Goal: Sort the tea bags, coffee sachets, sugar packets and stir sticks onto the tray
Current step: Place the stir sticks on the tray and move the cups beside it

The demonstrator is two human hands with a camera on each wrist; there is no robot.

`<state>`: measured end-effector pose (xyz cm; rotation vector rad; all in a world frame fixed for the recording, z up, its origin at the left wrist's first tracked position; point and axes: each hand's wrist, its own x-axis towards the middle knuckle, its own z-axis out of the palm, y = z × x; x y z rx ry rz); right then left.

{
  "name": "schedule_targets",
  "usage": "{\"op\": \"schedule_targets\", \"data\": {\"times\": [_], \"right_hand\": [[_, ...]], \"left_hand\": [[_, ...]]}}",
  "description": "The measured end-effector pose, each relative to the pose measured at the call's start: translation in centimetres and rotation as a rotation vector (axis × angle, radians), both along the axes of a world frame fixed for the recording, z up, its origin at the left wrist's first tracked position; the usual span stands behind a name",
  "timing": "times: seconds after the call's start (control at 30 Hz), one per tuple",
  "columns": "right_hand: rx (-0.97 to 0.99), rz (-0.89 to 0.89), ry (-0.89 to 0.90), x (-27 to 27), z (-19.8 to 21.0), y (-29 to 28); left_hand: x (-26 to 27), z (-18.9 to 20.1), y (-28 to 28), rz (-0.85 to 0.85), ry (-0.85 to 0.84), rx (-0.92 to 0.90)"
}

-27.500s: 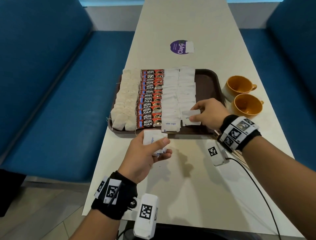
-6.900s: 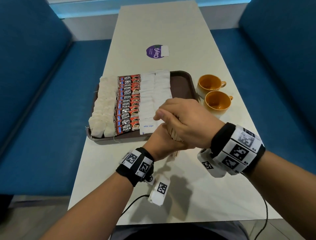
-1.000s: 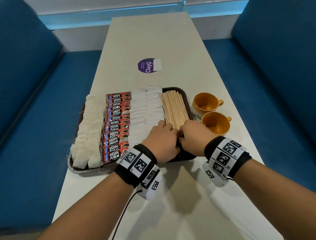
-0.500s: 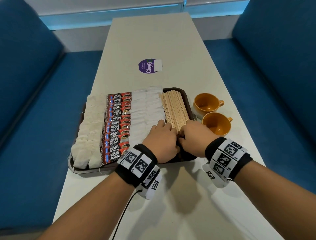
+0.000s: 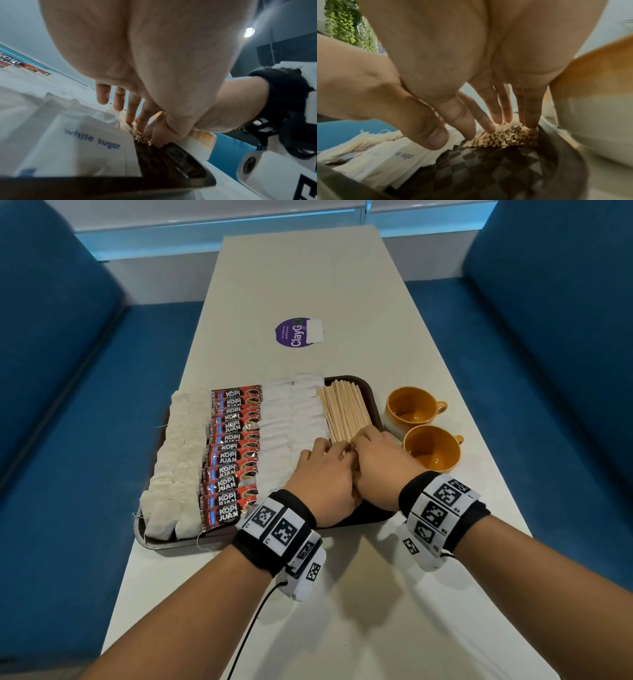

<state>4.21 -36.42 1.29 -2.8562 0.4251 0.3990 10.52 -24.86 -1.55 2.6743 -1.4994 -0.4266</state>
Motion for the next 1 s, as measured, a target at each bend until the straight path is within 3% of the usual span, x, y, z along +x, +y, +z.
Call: {"op": "schedule_targets", "data": {"times": [0.37, 0.73, 0.87, 1.0], "right_hand": [[-0.008, -0.033, 0.045, 1.4, 0.6, -0.1], [-0.077, -0.015, 0.141, 1.7, 1.6, 0.5], [0.035, -0.086, 0.067, 1.5, 1.2, 0.3], [0.165, -0.11, -0.132, 0.0, 1.4, 0.0]], "left_hand": [[1.1, -0.1, 0.0, 0.128, 0.056, -0.011], [1.6, -0.7, -0.1, 0.115, 0.105, 0.004], [1.6, 0.0, 0.2, 0.141, 0.131, -0.045], [1.7, 1.6, 2.2, 0.183, 0.145, -0.265]]}}
